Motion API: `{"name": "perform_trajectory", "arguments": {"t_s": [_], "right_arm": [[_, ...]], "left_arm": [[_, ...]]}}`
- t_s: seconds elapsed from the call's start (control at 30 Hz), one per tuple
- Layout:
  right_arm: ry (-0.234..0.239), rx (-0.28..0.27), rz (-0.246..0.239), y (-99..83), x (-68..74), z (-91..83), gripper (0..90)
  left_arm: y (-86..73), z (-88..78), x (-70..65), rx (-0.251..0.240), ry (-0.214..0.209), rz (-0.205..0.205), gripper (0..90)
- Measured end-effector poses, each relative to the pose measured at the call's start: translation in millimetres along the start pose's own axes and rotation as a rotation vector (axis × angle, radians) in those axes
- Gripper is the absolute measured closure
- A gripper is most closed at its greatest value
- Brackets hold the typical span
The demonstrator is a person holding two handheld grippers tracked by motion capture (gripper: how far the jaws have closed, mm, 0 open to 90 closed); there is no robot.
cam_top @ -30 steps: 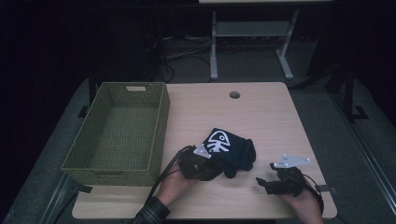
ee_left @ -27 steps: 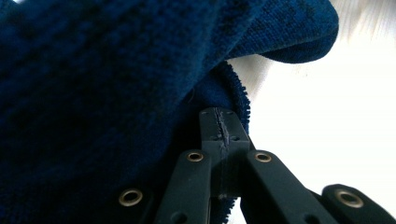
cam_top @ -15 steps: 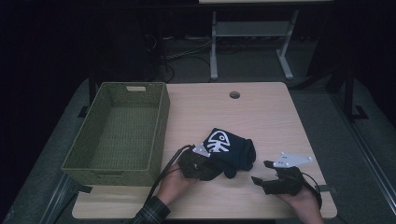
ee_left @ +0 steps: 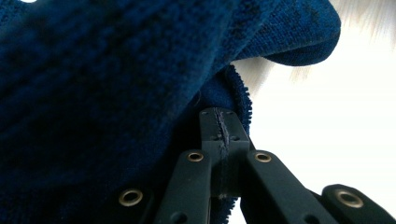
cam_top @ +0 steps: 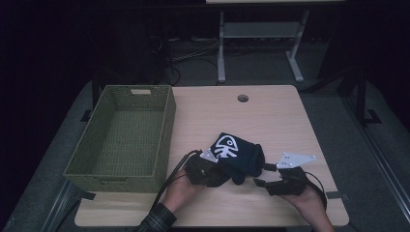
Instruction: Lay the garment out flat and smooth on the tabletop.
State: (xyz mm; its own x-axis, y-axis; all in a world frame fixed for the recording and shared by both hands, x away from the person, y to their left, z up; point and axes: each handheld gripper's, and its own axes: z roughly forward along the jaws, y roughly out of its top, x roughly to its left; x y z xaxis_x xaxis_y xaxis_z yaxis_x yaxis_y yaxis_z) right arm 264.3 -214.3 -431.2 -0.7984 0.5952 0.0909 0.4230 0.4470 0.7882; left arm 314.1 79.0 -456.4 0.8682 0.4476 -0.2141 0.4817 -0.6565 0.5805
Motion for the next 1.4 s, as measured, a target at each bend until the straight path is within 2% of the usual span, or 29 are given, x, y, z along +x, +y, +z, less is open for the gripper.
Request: {"name": "perform_trajectory", "arguments": {"t_s": [0.13,0.4,0.57,0.67,0.73,1.13,1.4], "right_arm": [[0.012,0.009,-0.017,2.1,0.5,6.3,49.9],[0.048,0.016,-0.037,9.3,0.5,9.8,84.0],[0.064,-0.007,-0.023,17.2,-3.7,7.4,85.7],[0.063,-0.008,-0.029,23.7,-7.0,7.7,86.0],[0.061,-0.018,-0.025,28.4,-9.4,7.5,86.1],[0.003,-0.037,-0.021,63.7,-25.7,8.0,86.7],[-0.014,-0.036,-0.018,82.4,-36.4,10.9,86.7]], "left_arm": [[-0.4,-0.1,1.3,-0.001,-0.009,-0.006,90.0],[0.3,0.0,1.9,0.002,-0.012,-0.006,90.0],[1.1,0.5,1.2,0.001,-0.010,-0.015,90.0],[1.6,0.3,0.4,0.008,-0.002,-0.005,90.0],[0.2,0.4,0.2,-0.003,-0.004,-0.011,90.0],[1.3,-0.3,-1.2,0.008,0.001,0.024,90.0],[1.8,0.1,-1.2,0.005,-0.001,0.022,90.0]]}}
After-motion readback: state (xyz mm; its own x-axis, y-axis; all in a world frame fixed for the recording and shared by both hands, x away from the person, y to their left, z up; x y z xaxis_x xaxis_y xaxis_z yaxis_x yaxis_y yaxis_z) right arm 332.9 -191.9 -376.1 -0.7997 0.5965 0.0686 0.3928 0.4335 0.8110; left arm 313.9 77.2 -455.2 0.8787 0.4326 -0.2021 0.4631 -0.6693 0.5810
